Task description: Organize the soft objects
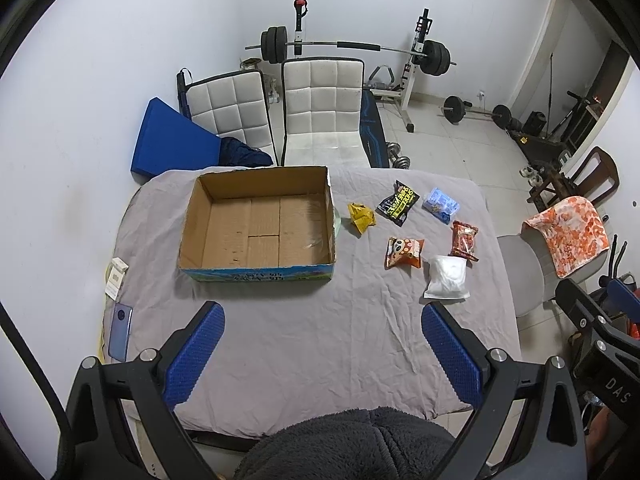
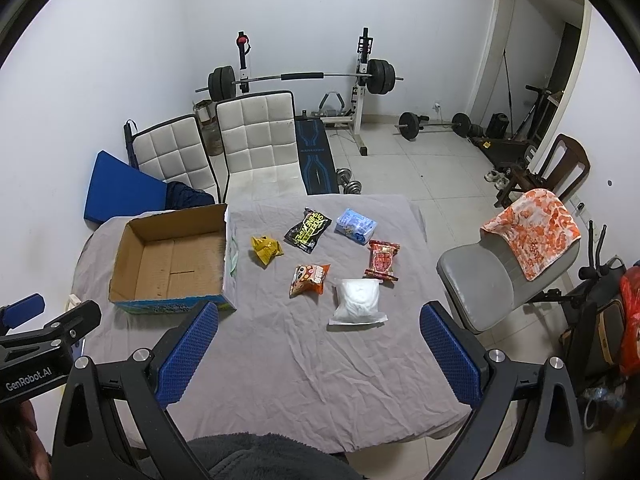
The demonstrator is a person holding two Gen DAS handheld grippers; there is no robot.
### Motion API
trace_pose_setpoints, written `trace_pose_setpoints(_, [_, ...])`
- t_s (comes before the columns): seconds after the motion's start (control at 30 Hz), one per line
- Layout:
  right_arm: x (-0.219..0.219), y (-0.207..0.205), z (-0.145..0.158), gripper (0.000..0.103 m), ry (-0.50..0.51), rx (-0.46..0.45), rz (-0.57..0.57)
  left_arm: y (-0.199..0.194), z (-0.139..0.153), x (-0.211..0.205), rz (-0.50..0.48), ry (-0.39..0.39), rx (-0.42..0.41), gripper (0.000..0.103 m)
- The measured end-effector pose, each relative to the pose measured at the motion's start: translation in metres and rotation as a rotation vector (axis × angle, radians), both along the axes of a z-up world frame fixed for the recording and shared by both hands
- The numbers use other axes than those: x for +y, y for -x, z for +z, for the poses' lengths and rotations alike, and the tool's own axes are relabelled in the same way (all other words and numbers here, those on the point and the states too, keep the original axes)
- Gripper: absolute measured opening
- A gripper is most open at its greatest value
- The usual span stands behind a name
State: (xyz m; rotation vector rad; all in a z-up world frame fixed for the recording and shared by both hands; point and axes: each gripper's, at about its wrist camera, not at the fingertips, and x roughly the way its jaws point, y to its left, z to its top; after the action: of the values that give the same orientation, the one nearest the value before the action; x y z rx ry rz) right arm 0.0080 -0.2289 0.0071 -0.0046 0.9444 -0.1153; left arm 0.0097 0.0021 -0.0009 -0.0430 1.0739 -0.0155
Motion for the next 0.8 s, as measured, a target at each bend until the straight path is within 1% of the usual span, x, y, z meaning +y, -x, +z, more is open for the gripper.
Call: trace_pose_setpoints(0.8, [0.0012, 0.0067, 0.0053, 0.103, 0.003, -0.016, 0.016, -0.0002, -0.0005, -0.0008, 0.001, -0.002, -0.012, 0.101])
